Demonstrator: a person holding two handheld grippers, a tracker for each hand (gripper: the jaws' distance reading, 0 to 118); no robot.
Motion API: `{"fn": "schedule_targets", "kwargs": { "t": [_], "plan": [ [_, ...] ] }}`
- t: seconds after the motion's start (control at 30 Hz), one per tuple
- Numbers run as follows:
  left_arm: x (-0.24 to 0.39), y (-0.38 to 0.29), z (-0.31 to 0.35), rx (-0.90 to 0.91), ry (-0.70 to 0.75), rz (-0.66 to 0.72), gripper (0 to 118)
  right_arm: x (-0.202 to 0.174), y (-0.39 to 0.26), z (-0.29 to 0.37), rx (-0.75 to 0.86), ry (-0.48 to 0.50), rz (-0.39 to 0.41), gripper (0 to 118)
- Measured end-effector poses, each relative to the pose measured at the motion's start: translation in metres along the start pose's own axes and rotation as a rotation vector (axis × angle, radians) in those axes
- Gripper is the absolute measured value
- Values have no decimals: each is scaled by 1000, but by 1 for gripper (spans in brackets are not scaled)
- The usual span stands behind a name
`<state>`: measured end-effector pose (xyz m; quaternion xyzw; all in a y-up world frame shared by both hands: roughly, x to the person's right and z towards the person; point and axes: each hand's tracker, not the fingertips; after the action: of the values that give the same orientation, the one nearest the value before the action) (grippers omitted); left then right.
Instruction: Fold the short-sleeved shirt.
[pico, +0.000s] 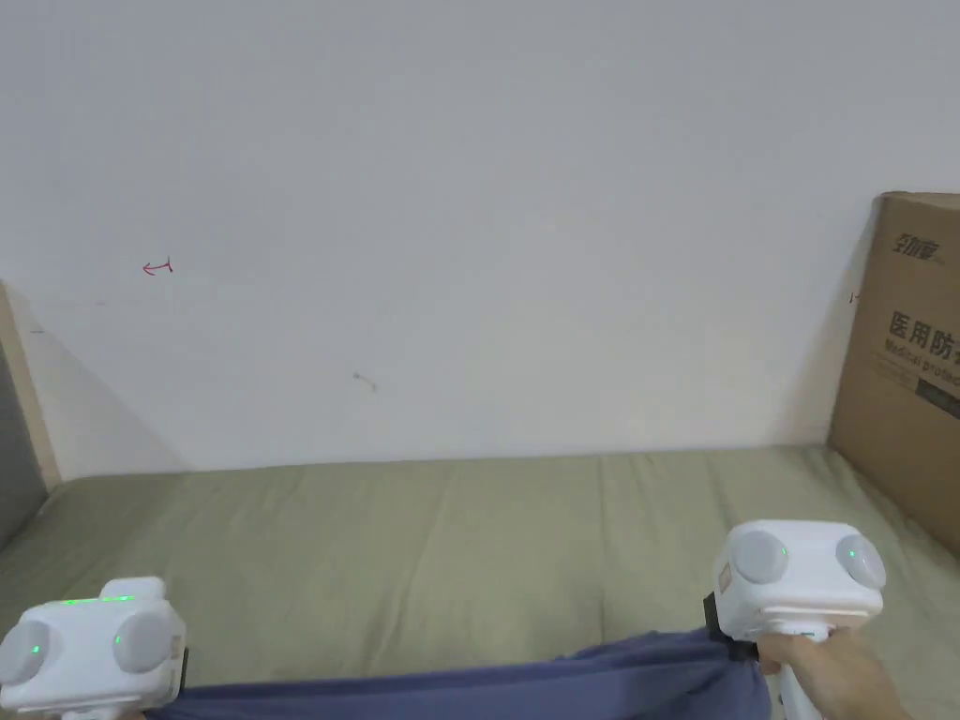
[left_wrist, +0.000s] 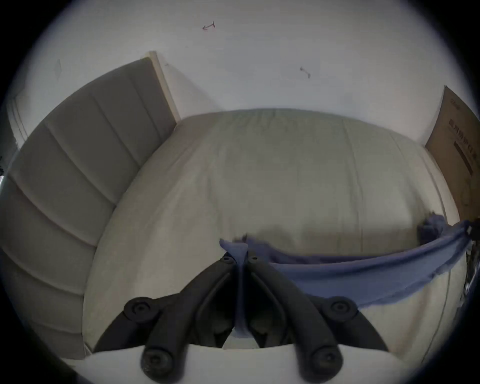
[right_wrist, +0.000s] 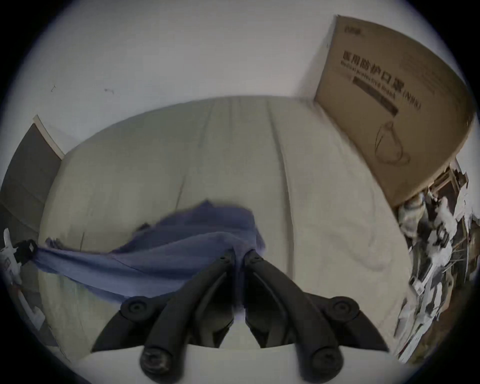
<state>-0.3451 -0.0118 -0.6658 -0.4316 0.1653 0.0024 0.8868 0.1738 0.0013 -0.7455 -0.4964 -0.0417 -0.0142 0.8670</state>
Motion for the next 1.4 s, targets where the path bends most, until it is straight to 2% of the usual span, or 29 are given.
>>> {"fn": "schedule_targets", "kwargs": {
  "t": [0.1, 0.17, 0.23, 0.33, 0.37, 0.43, 0.53, 0.6, 0.7, 0.87, 1.07, 1.4],
  "plan": [
    [-11, -26, 18, -13, -18, -15, 1, 10, -32, 11, -14, 12, 0, 7],
    [-22, -48, 40, -16, -27, -21, 1, 21, -59, 26, 2, 52, -44, 7],
    [-32, -73, 63, 1, -32, -12, 1, 36, -86, 32, 6, 67, -47, 7],
    [-47, -117, 92, -1, -58, -5, 1, 54, -143, 50, -8, 63, -34, 7],
    [-51, -134, 102, 5, -69, -12, 1, 49, -179, 78, -10, 69, -45, 7],
    [-58, -166, 119, -8, -63, -58, 1, 59, -214, 91, -26, 76, -47, 7],
    [-69, -221, 152, 9, -66, -33, 1, 72, -273, 125, 7, 95, -146, 7],
    [-74, -248, 165, -1, -66, -60, 1, 80, -299, 136, -2, 116, -129, 7],
    [-86, -288, 179, -11, -64, -109, 1, 86, -342, 155, -6, 79, -64, 7],
    [-93, -335, 205, -35, -74, -122, 1, 98, -400, 170, -29, 97, -64, 7],
    [-102, -370, 224, -48, -91, -57, 1, 109, -426, 172, -60, 115, -109, 7],
    [-103, -384, 229, -44, -98, -45, 3, 97, -439, 191, -45, 112, -74, 7]
  ]
}}
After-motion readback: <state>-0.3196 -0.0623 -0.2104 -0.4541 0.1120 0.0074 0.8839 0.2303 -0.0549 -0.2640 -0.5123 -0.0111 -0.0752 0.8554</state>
